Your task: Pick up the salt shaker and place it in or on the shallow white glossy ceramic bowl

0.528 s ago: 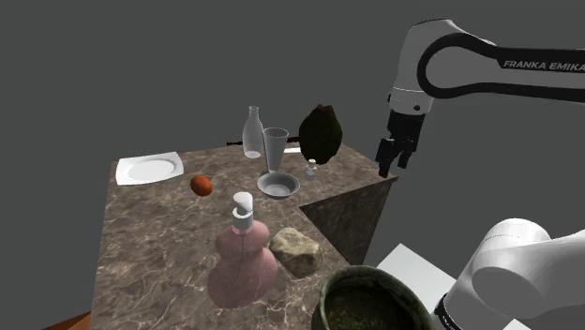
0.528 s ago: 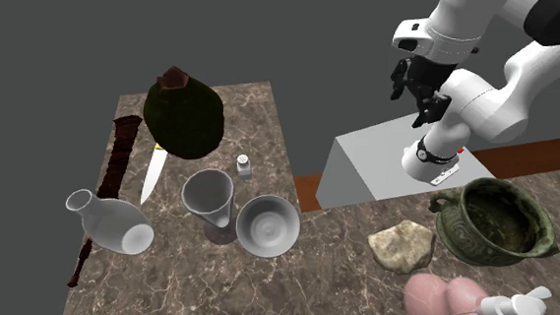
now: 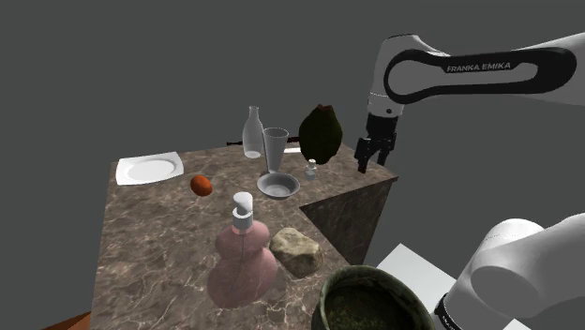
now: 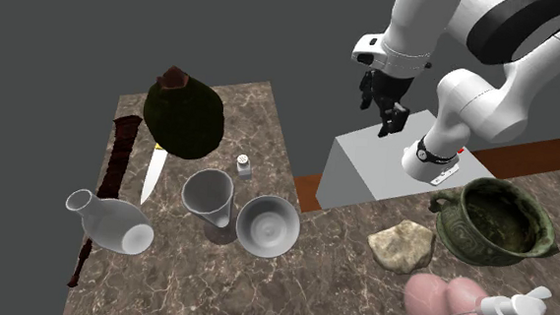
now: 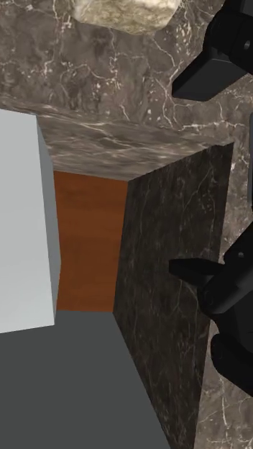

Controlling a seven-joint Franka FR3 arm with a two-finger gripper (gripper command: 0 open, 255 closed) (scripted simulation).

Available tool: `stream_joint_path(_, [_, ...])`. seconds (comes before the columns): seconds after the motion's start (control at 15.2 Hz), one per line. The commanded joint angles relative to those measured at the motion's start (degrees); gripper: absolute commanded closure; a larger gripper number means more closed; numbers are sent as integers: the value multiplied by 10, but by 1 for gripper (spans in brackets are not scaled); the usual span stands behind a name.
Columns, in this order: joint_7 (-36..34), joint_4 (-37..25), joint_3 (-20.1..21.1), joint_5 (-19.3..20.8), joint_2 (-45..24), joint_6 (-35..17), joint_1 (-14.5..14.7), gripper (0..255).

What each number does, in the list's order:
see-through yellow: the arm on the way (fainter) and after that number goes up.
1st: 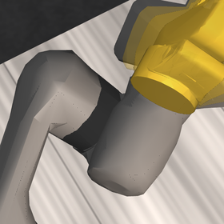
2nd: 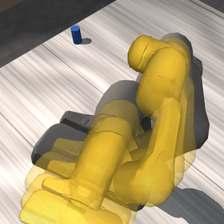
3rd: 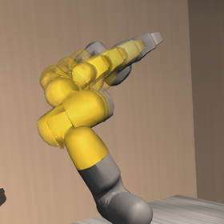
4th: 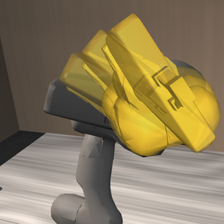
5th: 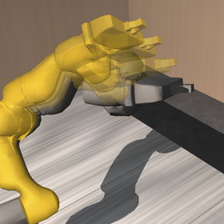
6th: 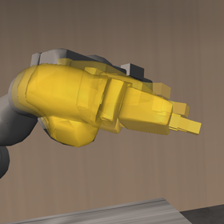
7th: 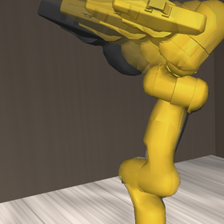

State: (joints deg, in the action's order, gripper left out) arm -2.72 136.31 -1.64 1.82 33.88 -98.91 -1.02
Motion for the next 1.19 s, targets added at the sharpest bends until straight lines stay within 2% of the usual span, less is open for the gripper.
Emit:
stream_joint_path(0.0, [4, -23, -6, 2, -49, -29, -3, 0])
stream_joint_path(0.59, [22, -146, -30, -5, -246, -112, -12, 0])
stream_joint_path(1.12, [41, -305, -44, -26, -422, -137, -25, 0])
